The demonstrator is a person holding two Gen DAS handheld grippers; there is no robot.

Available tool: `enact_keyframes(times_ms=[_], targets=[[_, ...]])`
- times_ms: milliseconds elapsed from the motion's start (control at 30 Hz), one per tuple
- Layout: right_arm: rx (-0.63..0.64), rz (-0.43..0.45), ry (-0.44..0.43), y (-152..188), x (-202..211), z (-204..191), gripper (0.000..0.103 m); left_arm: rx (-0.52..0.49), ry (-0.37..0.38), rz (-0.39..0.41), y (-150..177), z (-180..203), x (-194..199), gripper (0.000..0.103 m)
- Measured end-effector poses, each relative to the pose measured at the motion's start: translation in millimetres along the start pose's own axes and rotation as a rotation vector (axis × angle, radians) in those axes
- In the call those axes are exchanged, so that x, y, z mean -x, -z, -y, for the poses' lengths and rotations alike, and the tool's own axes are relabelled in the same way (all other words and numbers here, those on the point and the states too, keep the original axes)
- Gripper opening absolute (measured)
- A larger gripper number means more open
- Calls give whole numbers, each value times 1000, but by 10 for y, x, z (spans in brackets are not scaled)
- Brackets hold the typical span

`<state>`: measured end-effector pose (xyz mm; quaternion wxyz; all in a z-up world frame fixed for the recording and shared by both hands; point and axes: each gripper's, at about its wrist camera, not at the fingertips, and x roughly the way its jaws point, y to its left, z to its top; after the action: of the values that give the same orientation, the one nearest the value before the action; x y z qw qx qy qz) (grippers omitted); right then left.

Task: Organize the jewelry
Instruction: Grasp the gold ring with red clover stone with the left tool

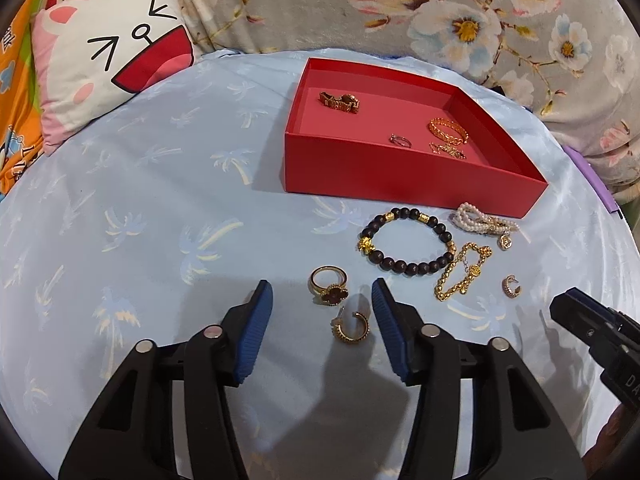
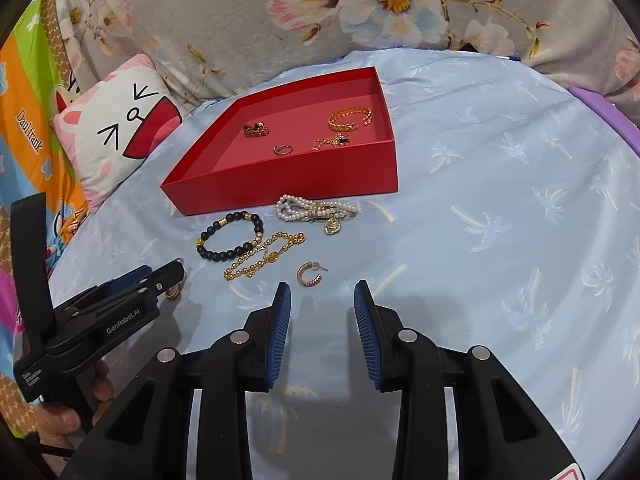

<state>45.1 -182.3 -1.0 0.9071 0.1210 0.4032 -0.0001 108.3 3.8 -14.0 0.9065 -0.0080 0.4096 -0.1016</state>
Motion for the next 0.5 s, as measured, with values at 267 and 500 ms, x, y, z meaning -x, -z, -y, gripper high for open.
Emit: enact_keyframes(times_ms=[267,500], targets=[[-7,-11,0,-14,-73,11,33,0,38,-7,-5,-10,-29,14],[27,-9,14,-176,-216,-26,33,6,56,-1,1,-10,-21,14]])
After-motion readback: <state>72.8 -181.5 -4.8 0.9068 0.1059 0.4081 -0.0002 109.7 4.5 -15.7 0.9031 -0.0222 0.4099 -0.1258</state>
